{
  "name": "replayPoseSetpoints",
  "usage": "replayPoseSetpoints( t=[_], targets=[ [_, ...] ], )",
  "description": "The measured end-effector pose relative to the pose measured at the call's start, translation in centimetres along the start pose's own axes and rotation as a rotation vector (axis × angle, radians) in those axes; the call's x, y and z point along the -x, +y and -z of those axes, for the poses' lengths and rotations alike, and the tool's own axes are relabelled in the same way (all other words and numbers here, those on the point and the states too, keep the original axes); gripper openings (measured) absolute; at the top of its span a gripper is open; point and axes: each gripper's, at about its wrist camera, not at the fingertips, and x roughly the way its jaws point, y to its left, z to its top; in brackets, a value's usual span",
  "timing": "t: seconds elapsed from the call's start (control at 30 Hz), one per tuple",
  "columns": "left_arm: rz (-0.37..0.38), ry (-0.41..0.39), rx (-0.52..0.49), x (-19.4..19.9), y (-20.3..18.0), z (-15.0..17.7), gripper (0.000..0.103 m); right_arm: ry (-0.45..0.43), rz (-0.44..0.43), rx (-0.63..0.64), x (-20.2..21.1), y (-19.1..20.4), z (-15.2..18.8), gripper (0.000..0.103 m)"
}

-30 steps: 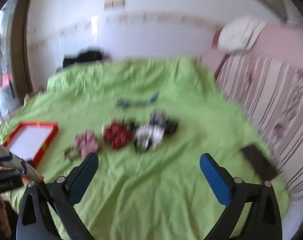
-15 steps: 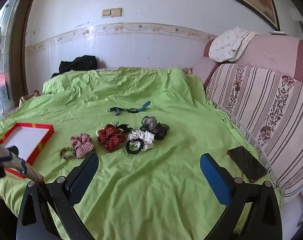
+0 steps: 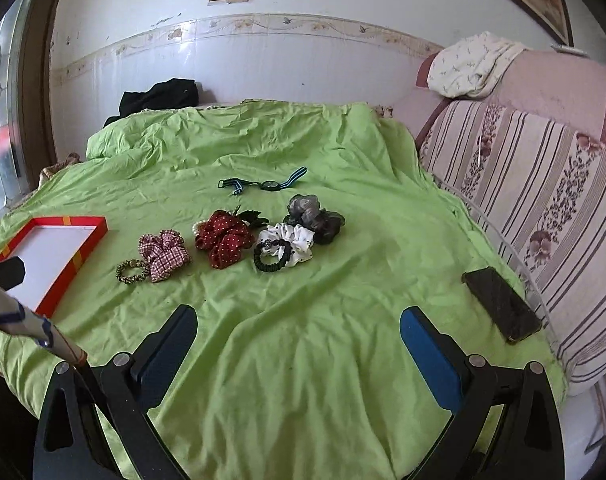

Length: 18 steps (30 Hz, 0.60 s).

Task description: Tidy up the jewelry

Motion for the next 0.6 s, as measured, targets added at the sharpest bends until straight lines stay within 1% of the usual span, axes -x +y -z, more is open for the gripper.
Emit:
replayPoseSetpoints(
  t=[0.07, 0.17, 0.4, 0.47, 0.53, 0.6],
  targets=[
    [0.003, 0.007, -0.003, 0.0, 0.0, 0.1, 0.103, 0.016, -0.025, -0.03, -0.2, -0.3, 0.1, 0.103],
    [0.008, 0.022, -0.007, -0.3, 0.2, 0.0, 0.103, 0.058, -0.03, -0.027, -0.9, -0.3, 0.1, 0.103],
    [0.007, 0.057, -0.011, -1.6, 0.1, -0.2, 0.103, 0.078, -0.041, -0.064, -1.7, -1.0, 0.2, 0.103],
    [0.007, 0.064, -0.013, -2.0, 0.0, -0.2, 0.103, 0.096, -0.056, -0.069, -2.1, -1.1, 0.4, 0.103],
    [0.007, 0.072, -0.015, -2.4, 0.0, -0.1, 0.103, 0.093, -0.079, -0.076, -2.3, -1.1, 0.7, 0.103],
    [0.005, 0.079, -0.014, -2.9, 0.0, -0.1, 0.103, 0.089, -0.122, -0.102, -2.5, -1.4, 1.0, 0.103]
  ],
)
